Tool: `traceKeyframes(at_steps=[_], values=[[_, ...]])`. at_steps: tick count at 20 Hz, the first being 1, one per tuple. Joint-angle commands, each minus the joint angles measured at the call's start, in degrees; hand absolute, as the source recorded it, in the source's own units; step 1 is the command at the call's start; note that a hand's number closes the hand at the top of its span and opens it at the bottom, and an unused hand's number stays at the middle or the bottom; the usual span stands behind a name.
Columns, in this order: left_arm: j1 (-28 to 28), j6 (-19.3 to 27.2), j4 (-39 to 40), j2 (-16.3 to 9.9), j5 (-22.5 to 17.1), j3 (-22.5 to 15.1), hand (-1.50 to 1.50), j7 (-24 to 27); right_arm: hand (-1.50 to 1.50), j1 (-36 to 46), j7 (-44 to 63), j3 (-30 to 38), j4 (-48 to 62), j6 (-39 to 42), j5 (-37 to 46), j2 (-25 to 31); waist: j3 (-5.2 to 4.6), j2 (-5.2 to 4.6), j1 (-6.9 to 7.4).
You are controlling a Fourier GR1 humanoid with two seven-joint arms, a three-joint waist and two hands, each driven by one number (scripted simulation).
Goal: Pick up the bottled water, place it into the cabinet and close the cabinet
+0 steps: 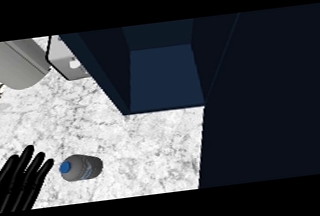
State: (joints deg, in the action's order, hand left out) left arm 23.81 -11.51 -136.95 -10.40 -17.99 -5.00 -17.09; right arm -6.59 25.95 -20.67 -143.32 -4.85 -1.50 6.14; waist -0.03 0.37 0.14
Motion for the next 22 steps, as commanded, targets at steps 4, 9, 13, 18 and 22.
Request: traceKeyframes(at_steps=[4, 9, 13, 18, 22], values=[[1.1, -0.5, -5.0, -1.1, -1.8, 3.6, -1.50, -1.2, -1.50, -5.4, 3.7, -4.2, -12.3, -1.6, 4.1, 1.6, 0.00, 0.05, -0.35], [-4.4, 0.4, 0.7, -0.7, -1.7, 6.3, -1.50, -1.6, -1.50, -1.2, 4.9, -1.6, -11.2, -1.6, 2.2, 2.7, 0.00, -0.19, -0.39], [-10.4, 0.3, 12.4, 0.9, 5.2, 5.2, -1.50, 2.9, -1.50, 0.1, 4.8, -3.7, -9.6, -3.6, 3.9, 1.4, -0.02, -0.29, -0.81], [-9.8, -3.5, 20.6, -0.4, 5.4, 9.4, -1.50, 9.7, -1.50, -3.3, 2.7, -7.1, -9.6, -4.0, 6.2, 1.6, -0.04, -0.19, -0.76], [-8.6, -4.7, 27.6, 1.7, 10.2, 6.9, -1.50, 16.8, -1.50, 1.6, 6.5, -0.3, -10.1, -3.1, 0.3, 3.8, -0.03, -0.30, -0.39]])
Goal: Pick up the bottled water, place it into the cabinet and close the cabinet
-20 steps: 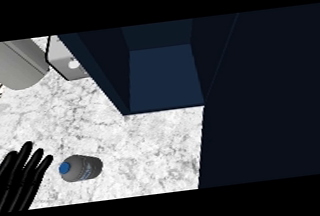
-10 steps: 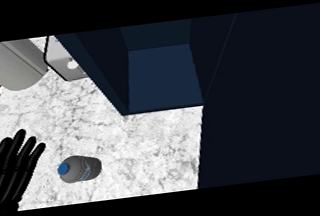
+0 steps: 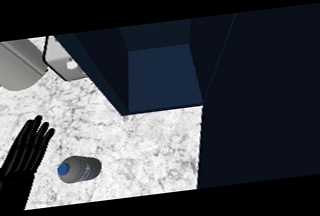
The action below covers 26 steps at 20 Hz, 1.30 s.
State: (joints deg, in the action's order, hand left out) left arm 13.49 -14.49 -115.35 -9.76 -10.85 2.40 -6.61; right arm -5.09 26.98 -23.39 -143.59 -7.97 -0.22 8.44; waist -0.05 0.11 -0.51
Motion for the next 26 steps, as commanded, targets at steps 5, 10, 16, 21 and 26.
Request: traceKeyframes(at_steps=[5, 10, 16, 21, 26], values=[[-4.8, -3.8, 18.4, -0.7, 3.5, 3.0, -1.50, 12.8, -1.50, -1.1, 3.6, 0.0, -9.0, -0.4, 0.9, 1.1, 0.00, -0.05, -0.11], [-2.5, -2.5, 22.1, 1.8, 7.6, 0.6, -1.50, 16.6, -1.50, -0.3, 5.0, 2.4, -9.8, 0.1, -1.0, 2.7, 0.04, -0.03, 0.24], [-6.0, -2.4, 36.3, 1.6, 10.8, 2.5, -1.50, 27.4, -1.50, 5.1, 10.3, 2.5, -10.2, -2.6, -0.7, 1.7, -0.01, -0.09, 0.16], [-11.0, -3.1, 47.2, -0.7, 11.1, 5.7, -1.50, 32.0, -1.50, 0.3, 6.2, 2.2, -10.8, -0.7, -1.5, 3.9, 0.02, -0.09, -0.17], [-12.6, -3.4, 57.0, -1.0, 13.3, 6.2, -1.50, 40.7, -1.50, -2.9, 5.5, -5.3, -11.6, -2.4, 4.7, 3.0, -0.04, 0.01, -0.53]])
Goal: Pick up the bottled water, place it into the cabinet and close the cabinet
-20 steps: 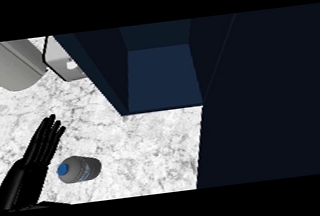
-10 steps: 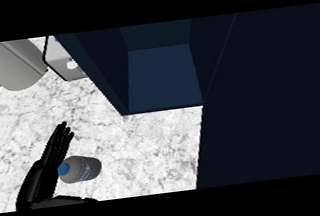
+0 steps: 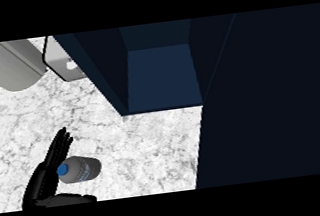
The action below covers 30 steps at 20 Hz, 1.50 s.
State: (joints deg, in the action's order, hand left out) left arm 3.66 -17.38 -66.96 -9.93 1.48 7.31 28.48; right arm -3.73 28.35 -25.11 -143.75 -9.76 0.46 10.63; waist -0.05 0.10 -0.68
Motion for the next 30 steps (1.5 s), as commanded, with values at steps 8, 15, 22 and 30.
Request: traceKeyframes(at_steps=[8, 15, 22, 30], values=[[-5.3, -3.1, 13.7, -1.4, 1.1, 1.2, -1.50, 9.7, -1.50, 2.8, 8.9, 2.6, -11.1, -1.7, 0.7, 0.6, 0.00, 0.01, 0.29], [-9.2, -4.1, 21.5, -0.3, 0.0, 2.4, -1.50, 12.6, -1.50, 3.4, 10.6, -2.3, -11.4, -4.1, 5.9, -0.3, -0.02, 0.09, 0.15], [-16.5, -4.3, 32.6, 0.1, -0.2, 4.0, -1.50, 16.6, -1.50, -3.4, 2.5, -1.8, -8.3, -1.5, 3.7, 0.6, 0.01, -0.06, -0.08], [-18.3, -11.1, 34.0, 1.7, -1.8, 1.9, 1.50, 13.5, -1.50, -6.1, -2.4, 1.7, -6.3, 0.5, 0.6, 1.5, 0.03, -0.03, -0.04]])
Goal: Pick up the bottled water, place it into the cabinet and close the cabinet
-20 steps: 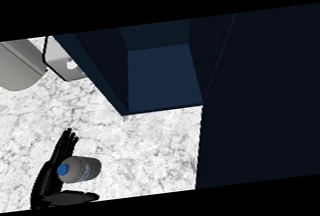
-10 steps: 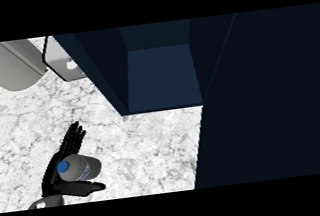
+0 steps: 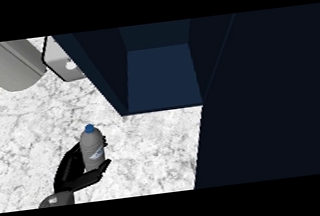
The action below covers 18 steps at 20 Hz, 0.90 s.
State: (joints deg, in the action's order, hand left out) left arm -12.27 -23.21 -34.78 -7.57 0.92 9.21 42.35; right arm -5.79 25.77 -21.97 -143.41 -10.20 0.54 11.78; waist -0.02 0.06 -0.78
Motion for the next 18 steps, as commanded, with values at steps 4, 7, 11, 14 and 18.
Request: traceKeyframes(at_steps=[4, 7, 11, 14, 18], values=[[-0.4, 1.2, 1.3, 1.0, 4.2, -3.6, 1.50, 8.5, -1.50, -3.8, 2.2, 1.4, -9.2, 0.6, -1.1, 0.5, -0.04, 0.00, -0.10], [0.3, 7.2, -3.7, 2.2, 6.1, -5.0, 1.50, 9.8, -1.50, -2.6, 0.5, 1.7, -5.4, 0.6, -0.8, -0.3, -0.01, 0.05, 0.39], [1.3, 6.4, -8.0, 4.1, 5.5, -6.8, 1.50, 7.0, -1.50, -7.7, -0.8, 6.7, -9.9, 3.3, -4.5, 2.2, 0.05, 0.11, 0.32], [-2.3, 11.1, -2.6, 7.4, 1.9, -4.4, 1.50, 8.0, -1.50, -9.2, -4.1, 9.9, -7.3, 4.4, -5.1, 2.4, 0.02, -0.02, -0.18], [-11.4, 10.7, 2.7, 7.5, -4.1, 2.0, 1.50, 5.9, -1.50, -8.7, -6.3, 11.5, -5.1, 5.7, -5.8, 1.7, -0.01, -0.16, -0.57]])
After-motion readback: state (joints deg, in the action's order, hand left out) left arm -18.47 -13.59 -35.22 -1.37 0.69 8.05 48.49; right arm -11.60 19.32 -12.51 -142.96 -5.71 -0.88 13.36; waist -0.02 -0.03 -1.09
